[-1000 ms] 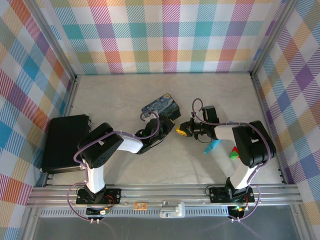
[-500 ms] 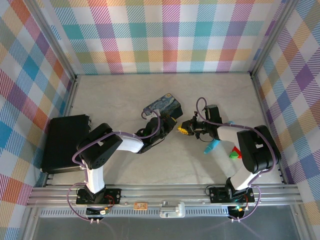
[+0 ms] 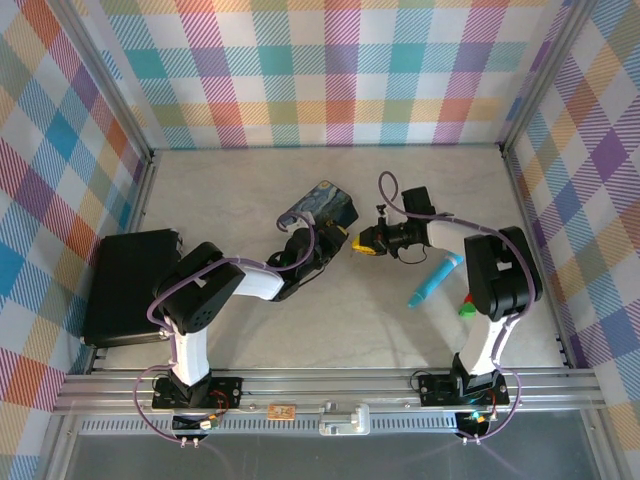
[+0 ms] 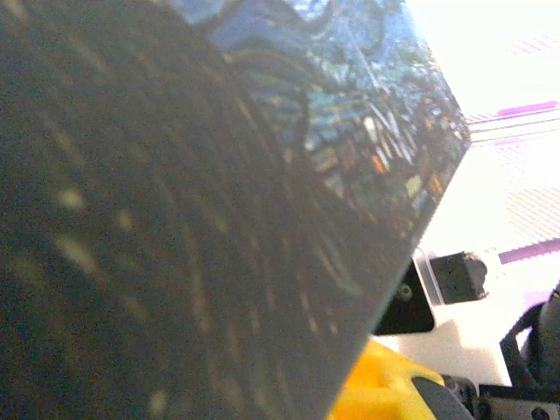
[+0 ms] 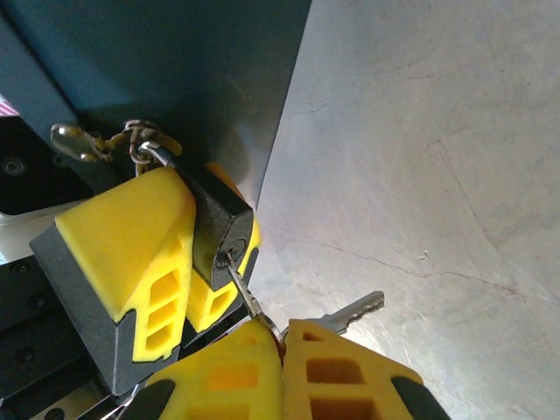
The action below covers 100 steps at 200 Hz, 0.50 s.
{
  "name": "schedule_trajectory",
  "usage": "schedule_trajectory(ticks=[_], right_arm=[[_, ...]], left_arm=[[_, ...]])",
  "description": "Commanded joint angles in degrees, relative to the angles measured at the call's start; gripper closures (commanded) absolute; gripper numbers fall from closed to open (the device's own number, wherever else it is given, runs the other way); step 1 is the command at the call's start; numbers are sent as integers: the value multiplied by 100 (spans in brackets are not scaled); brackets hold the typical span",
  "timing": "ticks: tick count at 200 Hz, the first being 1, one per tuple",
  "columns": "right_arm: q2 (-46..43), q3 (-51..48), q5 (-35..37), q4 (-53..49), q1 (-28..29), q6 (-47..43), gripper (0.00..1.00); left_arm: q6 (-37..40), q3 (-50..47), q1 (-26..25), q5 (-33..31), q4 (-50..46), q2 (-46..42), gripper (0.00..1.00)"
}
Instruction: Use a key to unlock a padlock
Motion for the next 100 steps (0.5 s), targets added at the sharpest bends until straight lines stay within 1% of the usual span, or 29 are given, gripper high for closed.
schedule_trajectory(ticks=[1, 35, 50, 65, 80, 100], right_arm=[[345, 468, 103, 241, -39, -373, 100], [638, 839, 29, 124, -56, -391, 100], [659, 936, 45, -165, -56, -554, 100], [550, 798, 51, -292, -58, -653, 100], [398, 517, 29, -292, -59, -616, 100], [156, 77, 100, -134, -65, -484, 100]], left_arm=[[154, -84, -408, 1503, 17, -311, 100], [218, -10, -538, 2028, -117, -317, 100], [241, -111, -514, 1885, -313, -382, 100], [406, -225, -465, 1572, -621, -547, 100], [627, -297, -403, 1016, -1057, -720, 100], [758, -358, -281, 83, -1451, -851, 100]])
